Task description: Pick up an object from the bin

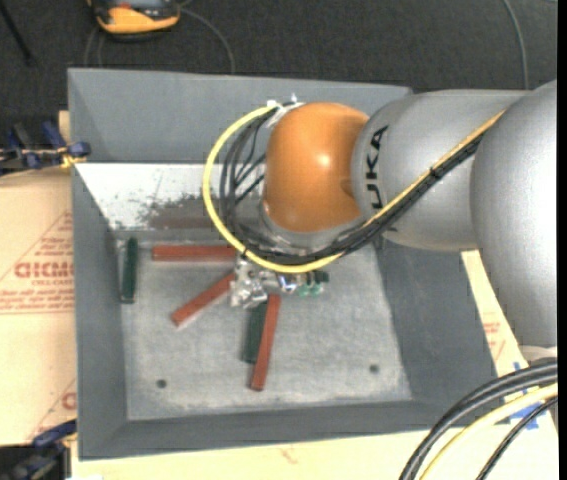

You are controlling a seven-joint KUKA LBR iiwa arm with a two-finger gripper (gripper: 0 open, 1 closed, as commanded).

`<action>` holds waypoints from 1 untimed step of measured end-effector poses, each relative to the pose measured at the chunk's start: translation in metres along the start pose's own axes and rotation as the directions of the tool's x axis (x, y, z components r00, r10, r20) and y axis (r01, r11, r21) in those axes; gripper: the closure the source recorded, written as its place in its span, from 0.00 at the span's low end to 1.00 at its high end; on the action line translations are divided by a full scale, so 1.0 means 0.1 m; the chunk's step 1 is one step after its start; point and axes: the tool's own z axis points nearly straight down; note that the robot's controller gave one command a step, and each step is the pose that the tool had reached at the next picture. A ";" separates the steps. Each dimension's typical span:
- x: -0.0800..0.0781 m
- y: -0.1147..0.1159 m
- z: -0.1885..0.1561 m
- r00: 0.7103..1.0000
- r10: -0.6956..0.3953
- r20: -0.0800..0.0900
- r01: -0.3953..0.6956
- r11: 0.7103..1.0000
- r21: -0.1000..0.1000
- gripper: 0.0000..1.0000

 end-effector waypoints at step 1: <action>-0.05 0.11 -0.69 1.000 0.025 0.004 -0.025 1.000 -0.002 1.00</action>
Offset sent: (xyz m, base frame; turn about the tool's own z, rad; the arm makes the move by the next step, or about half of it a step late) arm 0.0017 0.0765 0.1210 -0.0093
